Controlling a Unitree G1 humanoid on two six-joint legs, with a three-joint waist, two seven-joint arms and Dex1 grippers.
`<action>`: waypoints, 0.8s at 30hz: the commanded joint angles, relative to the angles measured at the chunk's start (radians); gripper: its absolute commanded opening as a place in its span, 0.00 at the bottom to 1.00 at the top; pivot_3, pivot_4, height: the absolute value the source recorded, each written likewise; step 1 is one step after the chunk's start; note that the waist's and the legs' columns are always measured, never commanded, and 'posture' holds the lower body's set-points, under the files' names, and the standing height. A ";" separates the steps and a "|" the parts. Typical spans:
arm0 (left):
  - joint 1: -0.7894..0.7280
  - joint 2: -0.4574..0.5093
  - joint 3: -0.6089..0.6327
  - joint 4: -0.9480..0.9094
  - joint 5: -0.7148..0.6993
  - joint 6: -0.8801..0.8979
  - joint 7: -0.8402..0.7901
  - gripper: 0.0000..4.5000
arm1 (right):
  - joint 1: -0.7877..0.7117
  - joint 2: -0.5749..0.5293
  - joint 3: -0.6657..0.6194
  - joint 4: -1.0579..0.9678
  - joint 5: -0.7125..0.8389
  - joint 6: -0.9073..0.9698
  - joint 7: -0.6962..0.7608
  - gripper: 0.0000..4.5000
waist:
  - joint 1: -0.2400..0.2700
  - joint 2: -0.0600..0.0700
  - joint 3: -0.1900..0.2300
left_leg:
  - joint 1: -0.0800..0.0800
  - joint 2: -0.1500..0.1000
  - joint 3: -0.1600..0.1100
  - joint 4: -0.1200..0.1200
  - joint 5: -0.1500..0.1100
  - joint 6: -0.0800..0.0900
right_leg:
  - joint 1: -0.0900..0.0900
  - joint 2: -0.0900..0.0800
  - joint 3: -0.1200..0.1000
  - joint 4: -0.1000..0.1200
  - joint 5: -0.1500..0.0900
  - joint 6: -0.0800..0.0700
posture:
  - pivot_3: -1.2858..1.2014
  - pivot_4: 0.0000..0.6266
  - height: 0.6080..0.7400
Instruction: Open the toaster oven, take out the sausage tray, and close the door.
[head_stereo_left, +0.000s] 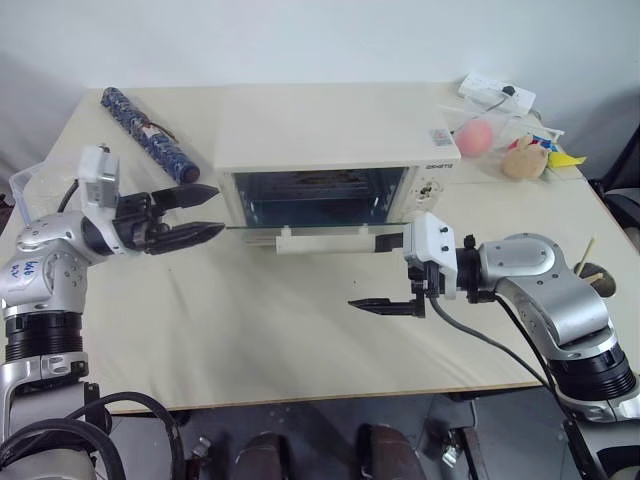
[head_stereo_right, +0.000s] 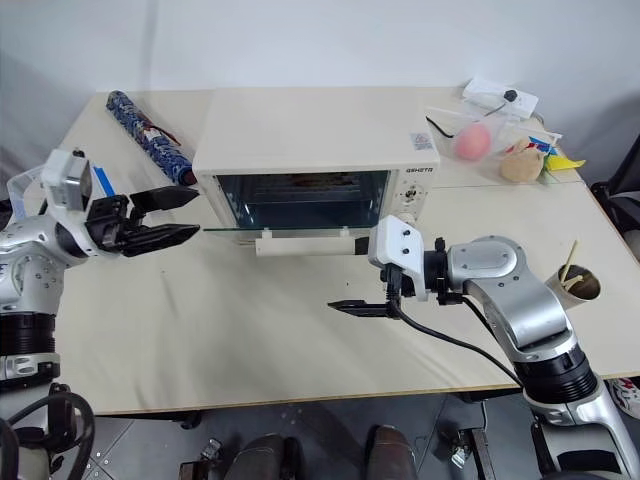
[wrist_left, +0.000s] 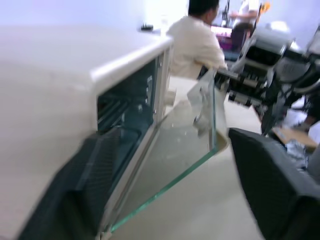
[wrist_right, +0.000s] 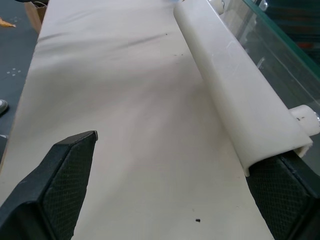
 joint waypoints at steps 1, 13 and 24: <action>-0.003 0.027 0.045 -0.012 -0.040 0.014 -0.019 0.51 | 0.007 -0.006 -0.005 -0.056 0.017 -0.015 0.008 1.00 | 0.000 0.000 0.000 | 0.000 0.000 0.000 0.000 0.000 0.000 | 0.000 0.000 0.000 0.000 0.000 0.000 | 0.52 0.24 1.00; -0.018 -0.013 -0.046 0.004 0.005 0.024 -0.031 0.01 | 0.017 -0.006 -0.005 -0.067 0.013 -0.015 0.005 1.00 | 0.001 0.000 0.000 | 0.000 0.000 0.000 0.001 0.000 0.000 | 0.000 0.000 0.000 0.001 0.000 0.000 | 0.52 0.24 1.00; -0.084 -0.056 -0.158 0.064 0.085 0.001 -0.049 0.01 | 0.122 -0.023 -0.042 -0.147 0.025 0.060 -0.077 1.00 | 0.002 -0.001 0.000 | 0.000 0.000 0.000 0.000 0.000 0.000 | 0.000 0.000 0.000 0.001 0.000 0.000 | 0.52 0.24 1.00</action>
